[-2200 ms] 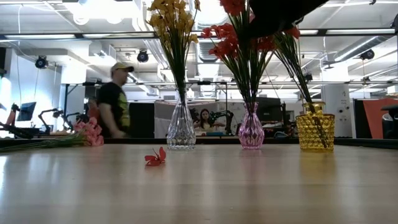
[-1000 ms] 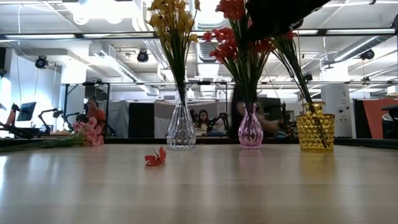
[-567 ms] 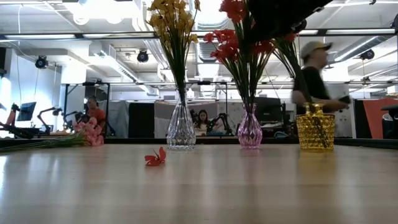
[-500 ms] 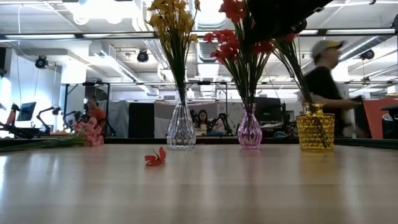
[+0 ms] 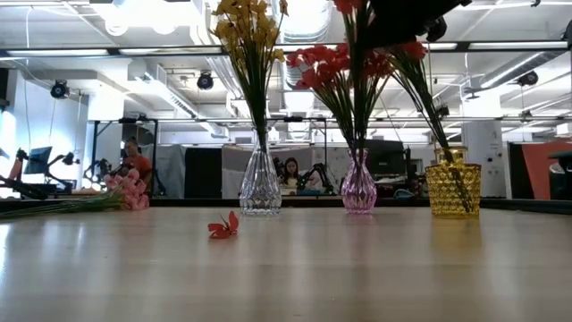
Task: Sort flowers into vase by color
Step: Put the red flowers into the pink vase
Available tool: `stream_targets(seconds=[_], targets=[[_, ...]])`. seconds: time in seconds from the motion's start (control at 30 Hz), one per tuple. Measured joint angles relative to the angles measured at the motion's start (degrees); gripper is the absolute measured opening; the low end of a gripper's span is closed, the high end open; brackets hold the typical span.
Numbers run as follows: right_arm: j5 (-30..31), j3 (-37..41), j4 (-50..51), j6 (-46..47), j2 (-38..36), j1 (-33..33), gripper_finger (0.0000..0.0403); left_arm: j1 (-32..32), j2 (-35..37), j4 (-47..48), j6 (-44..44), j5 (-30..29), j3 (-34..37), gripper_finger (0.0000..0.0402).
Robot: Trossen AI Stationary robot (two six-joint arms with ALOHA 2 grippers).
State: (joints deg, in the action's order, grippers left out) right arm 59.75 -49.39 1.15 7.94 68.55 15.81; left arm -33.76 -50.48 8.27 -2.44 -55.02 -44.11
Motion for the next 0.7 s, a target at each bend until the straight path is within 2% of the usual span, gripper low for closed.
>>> stream_targets(seconds=[0.2, 0.5, 0.7], targets=[[-0.3, 0.0, 2.1, 2.6, -0.6, -0.7, 0.0036, 0.0, 0.0, -0.1, 0.0, 0.0, 0.0, 0.0220], [-7.5, 0.0, 4.4, 6.2, -0.6, -4.8, 0.0035, 0.0, 0.0, -0.1, 0.2, 0.0, 0.0, 0.0220], [-9.0, 0.0, 6.2, 8.5, -0.6, -5.4, 0.0035, 0.0, 0.0, -0.1, 0.2, 0.0, 0.0, 0.0220]])
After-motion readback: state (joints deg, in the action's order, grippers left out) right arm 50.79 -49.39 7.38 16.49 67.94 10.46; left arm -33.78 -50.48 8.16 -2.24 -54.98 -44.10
